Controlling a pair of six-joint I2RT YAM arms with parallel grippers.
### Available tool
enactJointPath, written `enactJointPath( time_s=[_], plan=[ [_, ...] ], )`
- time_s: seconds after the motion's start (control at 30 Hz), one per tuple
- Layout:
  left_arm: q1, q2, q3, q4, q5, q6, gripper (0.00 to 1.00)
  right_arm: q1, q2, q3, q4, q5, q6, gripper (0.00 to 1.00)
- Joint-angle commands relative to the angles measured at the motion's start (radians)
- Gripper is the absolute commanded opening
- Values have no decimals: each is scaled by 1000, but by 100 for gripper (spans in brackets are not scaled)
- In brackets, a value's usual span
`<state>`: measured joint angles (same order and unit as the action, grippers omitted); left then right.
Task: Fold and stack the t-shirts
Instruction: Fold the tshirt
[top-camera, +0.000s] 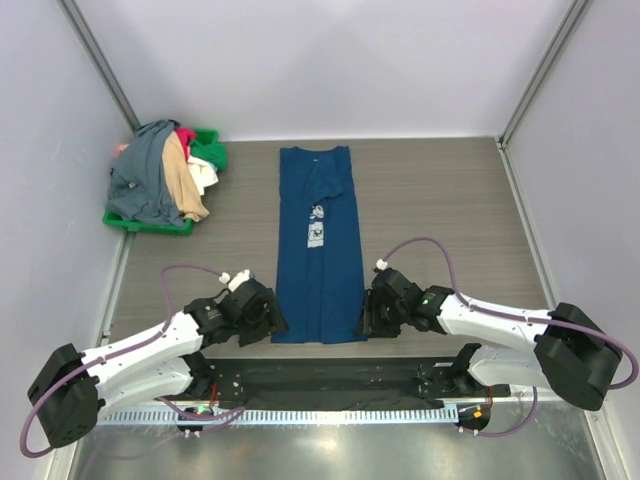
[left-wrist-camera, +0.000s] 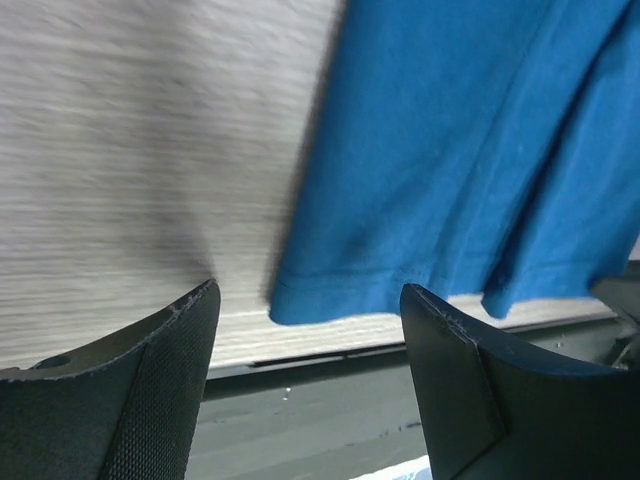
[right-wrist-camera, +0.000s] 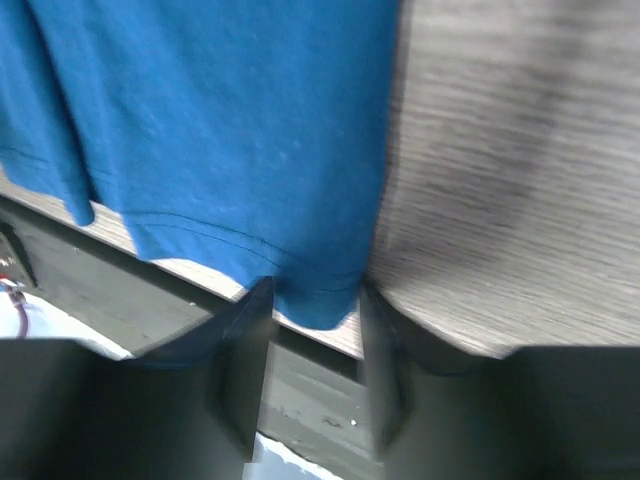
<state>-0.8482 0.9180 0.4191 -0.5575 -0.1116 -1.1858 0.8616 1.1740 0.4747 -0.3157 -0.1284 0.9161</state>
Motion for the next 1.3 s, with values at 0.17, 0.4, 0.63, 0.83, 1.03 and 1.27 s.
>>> enactJointPath(
  time_s=[0.17, 0.4, 0.63, 0.83, 1.03, 1.27],
  plan=[
    [-98, -4, -69, 99, -11, -147, 72, 19, -8, -53, 58, 50, 50, 25],
    [-147, -11, -95, 102, -40, -199, 61, 19, -2, -61, 59, 55, 40, 18],
    [-157, -21, -112, 102, -77, -225, 44, 19, -27, -73, 53, 53, 44, 12],
    [-158, -16, -105, 102, -109, -213, 8, 19, -50, -87, 49, 58, 47, 1],
    [-204, 10, -69, 99, -124, -237, 0, 23, -66, -65, -25, 79, 55, 1],
    [-338, 31, 101, -65, -236, -255, 0, 73, -189, 7, -177, 171, 81, 1]
  ],
)
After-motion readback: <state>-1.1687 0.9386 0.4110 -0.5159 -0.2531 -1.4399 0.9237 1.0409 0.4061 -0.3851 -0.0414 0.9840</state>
